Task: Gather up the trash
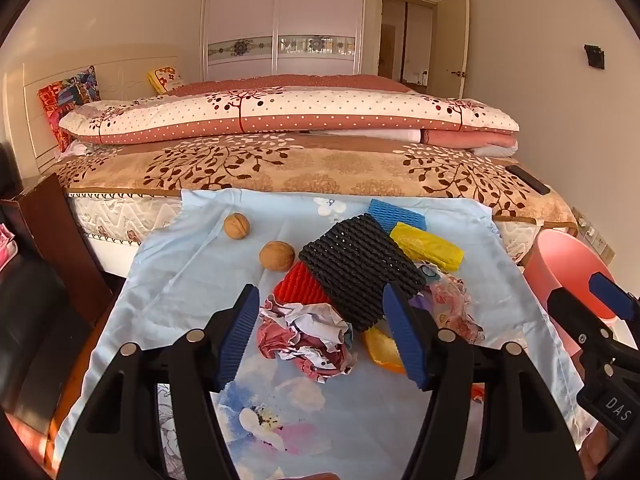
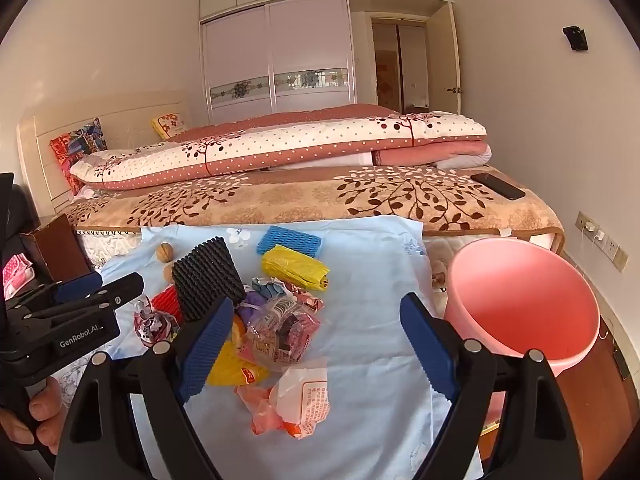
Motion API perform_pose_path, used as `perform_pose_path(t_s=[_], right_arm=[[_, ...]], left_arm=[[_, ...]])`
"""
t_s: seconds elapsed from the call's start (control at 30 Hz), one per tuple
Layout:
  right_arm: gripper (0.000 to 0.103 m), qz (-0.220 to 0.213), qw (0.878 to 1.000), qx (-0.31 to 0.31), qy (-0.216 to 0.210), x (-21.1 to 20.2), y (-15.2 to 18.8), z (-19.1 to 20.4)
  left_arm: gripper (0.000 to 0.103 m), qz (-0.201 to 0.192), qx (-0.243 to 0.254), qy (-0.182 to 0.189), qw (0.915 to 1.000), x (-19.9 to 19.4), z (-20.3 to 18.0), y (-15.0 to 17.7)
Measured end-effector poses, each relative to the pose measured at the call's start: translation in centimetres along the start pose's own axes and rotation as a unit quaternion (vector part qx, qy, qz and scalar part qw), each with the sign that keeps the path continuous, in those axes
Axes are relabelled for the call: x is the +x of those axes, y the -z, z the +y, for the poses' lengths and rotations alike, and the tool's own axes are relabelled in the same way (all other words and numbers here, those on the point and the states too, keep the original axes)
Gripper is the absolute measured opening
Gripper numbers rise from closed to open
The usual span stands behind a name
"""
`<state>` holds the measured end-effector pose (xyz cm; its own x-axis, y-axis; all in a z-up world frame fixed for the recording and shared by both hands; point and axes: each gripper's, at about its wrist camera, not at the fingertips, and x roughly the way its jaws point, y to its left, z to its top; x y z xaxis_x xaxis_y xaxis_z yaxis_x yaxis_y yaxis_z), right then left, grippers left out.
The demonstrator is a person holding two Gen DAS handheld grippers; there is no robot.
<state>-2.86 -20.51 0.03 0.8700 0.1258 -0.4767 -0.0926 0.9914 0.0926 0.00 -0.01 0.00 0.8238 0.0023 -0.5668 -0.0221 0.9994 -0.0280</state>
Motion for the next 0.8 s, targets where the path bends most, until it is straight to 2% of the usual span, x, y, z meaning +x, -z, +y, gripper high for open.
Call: perform_pose_path(t_s=[0.8], right_arm=[[0.084, -0.002, 1.000, 0.001, 0.009, -0.09, 0.23, -0.24]], left_arm=[[0.065, 0.002, -0.004, 0.002, 1.0000, 0.30, 0.01, 0.16]])
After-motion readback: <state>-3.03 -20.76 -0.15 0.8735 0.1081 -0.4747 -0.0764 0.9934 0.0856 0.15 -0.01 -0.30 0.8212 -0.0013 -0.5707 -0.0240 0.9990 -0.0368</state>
